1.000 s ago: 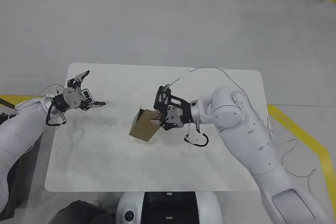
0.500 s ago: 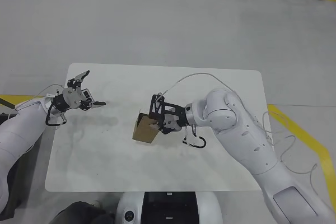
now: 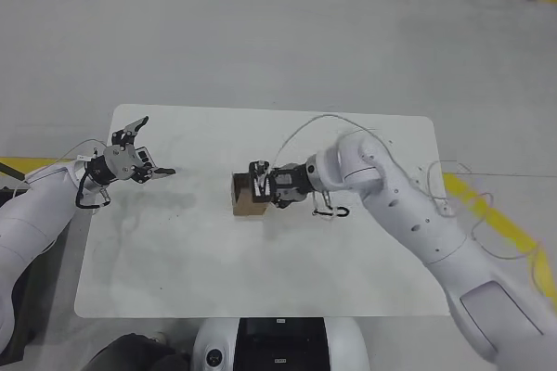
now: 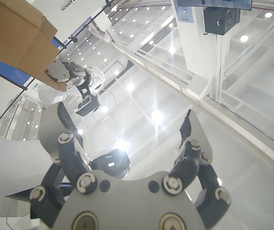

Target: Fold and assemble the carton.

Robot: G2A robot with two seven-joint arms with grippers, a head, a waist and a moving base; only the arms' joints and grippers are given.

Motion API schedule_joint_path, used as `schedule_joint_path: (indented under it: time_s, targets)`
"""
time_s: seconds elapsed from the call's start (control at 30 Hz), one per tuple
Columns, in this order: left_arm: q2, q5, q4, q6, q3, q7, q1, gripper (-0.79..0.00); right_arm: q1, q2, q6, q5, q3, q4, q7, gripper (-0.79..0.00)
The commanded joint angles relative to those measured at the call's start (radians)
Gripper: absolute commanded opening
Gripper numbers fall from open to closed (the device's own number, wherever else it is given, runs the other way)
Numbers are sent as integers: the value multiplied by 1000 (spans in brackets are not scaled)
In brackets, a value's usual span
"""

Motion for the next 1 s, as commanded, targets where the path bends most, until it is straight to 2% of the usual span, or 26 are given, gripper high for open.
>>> schedule_joint_path:
  time_s: [0.0,0.23,0.43,0.47,0.5,0.53,0.8,0.9,0.97]
  targets:
    - [0,0,0,0,0,0,0,0,34,7,2,-13,-67,-26,9,-785]
    - [0,0,0,0,0,0,0,0,184,30,2,-81,-324,-48,-17,-785]
    - [0,0,0,0,0,0,0,0,282,35,2,-104,-468,-3,-156,-785]
    - [0,0,0,0,0,0,0,0,297,36,2,-101,-483,12,-176,-551]
    - [0,0,0,0,0,0,0,0,309,38,2,-90,-495,28,-202,-108]
    - [0,0,0,0,0,0,0,0,322,39,2,-80,-504,43,-228,0]
    - [0,0,0,0,0,0,0,0,372,65,2,-23,-496,72,-416,0]
    - [0,0,0,0,0,0,0,0,354,86,2,18,-462,78,-477,0]
    - [0,0,0,0,0,0,0,0,324,102,36,54,-431,87,-496,0]
